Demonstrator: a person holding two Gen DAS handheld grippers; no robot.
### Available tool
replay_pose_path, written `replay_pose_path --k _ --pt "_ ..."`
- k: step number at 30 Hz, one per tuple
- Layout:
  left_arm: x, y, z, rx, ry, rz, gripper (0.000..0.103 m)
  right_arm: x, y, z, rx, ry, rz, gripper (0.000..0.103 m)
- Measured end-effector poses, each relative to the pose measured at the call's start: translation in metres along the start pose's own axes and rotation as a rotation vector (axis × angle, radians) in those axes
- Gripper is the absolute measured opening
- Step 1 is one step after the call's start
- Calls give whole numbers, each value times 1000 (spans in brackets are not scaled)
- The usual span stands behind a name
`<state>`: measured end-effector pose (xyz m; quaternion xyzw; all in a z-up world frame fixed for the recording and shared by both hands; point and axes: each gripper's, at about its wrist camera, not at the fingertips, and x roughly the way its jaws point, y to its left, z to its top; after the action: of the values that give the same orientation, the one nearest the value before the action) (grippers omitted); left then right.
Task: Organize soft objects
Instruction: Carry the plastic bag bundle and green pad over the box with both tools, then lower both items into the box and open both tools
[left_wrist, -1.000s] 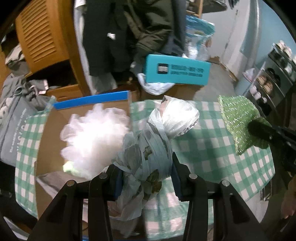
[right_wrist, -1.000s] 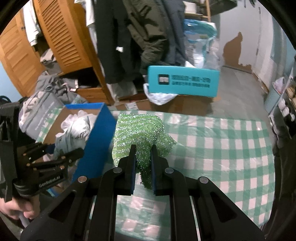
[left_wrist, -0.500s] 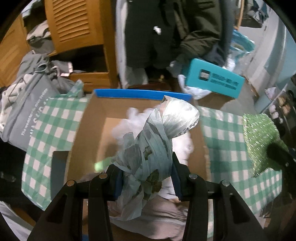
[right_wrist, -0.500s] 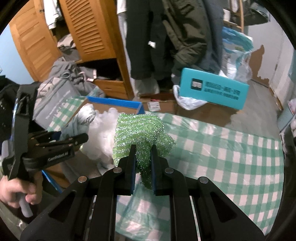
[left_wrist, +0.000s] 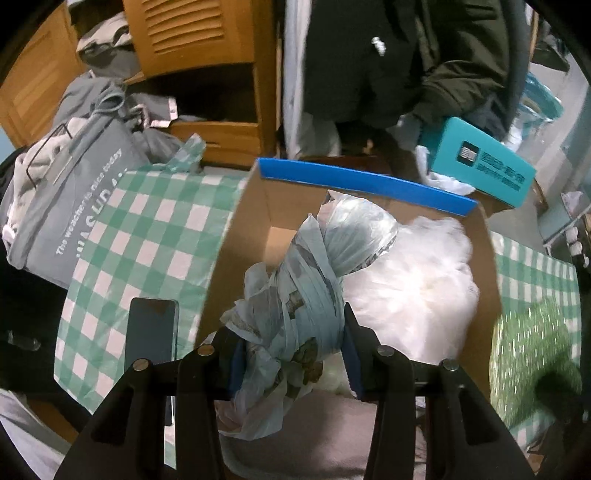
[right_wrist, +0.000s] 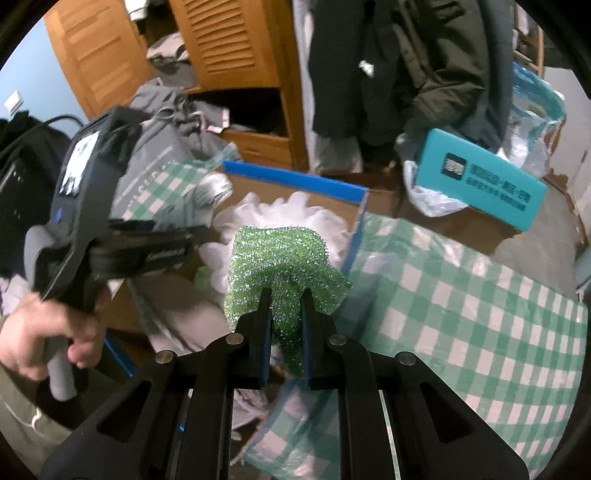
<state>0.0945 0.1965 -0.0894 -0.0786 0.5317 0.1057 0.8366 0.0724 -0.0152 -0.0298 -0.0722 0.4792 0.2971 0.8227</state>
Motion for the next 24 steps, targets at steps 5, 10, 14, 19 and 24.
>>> replay_pose_path --k 5,10,14,19,24 --pt "15 9 1 -21 43 -14 46 12 17 -1 -44 28 28 11" --pt "17 10 -3 -28 67 -8 55 26 28 -4 -77 65 58 11" --pt "9 11 -3 -29 51 8 72 39 35 -6 -102 108 82 23" --pt "-5 11 -7 -11 28 15 77 40 36 -10 -92 117 82 37" --pt "-23 11 -13 0 3 14 77 24 33 -9 -83 82 81 49"
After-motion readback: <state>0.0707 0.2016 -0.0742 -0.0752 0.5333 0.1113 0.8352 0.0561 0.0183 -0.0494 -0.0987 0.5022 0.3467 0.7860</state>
